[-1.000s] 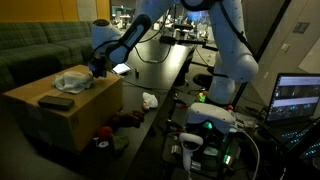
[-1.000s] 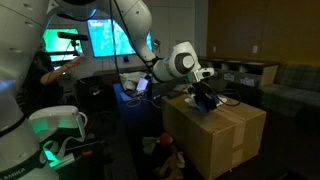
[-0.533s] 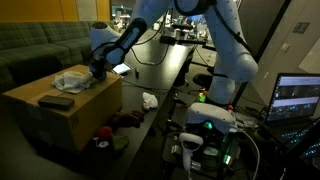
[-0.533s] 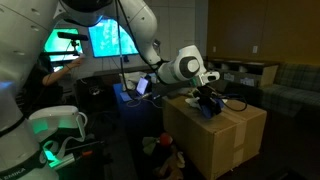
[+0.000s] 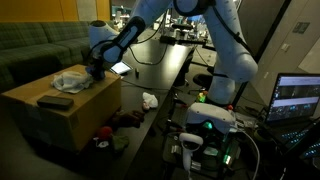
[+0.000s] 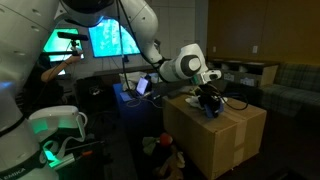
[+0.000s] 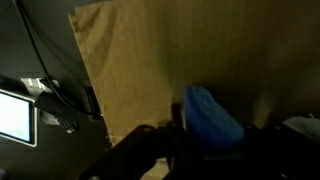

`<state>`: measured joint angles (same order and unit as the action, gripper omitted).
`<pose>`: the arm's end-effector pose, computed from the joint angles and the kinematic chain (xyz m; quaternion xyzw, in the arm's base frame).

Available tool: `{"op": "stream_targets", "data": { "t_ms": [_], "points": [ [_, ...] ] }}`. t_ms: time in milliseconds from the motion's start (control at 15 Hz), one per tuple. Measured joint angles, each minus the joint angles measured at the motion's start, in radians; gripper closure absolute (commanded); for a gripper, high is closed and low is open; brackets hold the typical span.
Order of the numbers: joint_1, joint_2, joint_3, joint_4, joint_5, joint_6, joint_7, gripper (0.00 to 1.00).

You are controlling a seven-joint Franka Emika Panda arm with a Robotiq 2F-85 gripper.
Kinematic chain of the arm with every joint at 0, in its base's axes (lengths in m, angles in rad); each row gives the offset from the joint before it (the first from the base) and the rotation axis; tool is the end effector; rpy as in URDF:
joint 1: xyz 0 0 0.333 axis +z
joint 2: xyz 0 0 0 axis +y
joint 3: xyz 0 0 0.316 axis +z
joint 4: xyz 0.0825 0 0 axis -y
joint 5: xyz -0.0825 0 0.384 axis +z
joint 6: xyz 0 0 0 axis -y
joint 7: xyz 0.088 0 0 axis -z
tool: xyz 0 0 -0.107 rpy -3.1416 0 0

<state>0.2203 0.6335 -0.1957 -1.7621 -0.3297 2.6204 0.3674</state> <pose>0.6834 0.0383 0.2334 0.9821 -0.0114 0.1377 0.1277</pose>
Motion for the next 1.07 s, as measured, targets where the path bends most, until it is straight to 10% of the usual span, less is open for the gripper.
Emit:
{"op": "stream_targets", "data": {
  "t_ms": [333,1067],
  "points": [
    [0.002,-0.014,0.014,0.004,0.000,-0.001,-0.004,0.01],
    [-0.003,-0.176,0.083,-0.119,0.039,-0.041,-0.040,0.00]
  ]
}}
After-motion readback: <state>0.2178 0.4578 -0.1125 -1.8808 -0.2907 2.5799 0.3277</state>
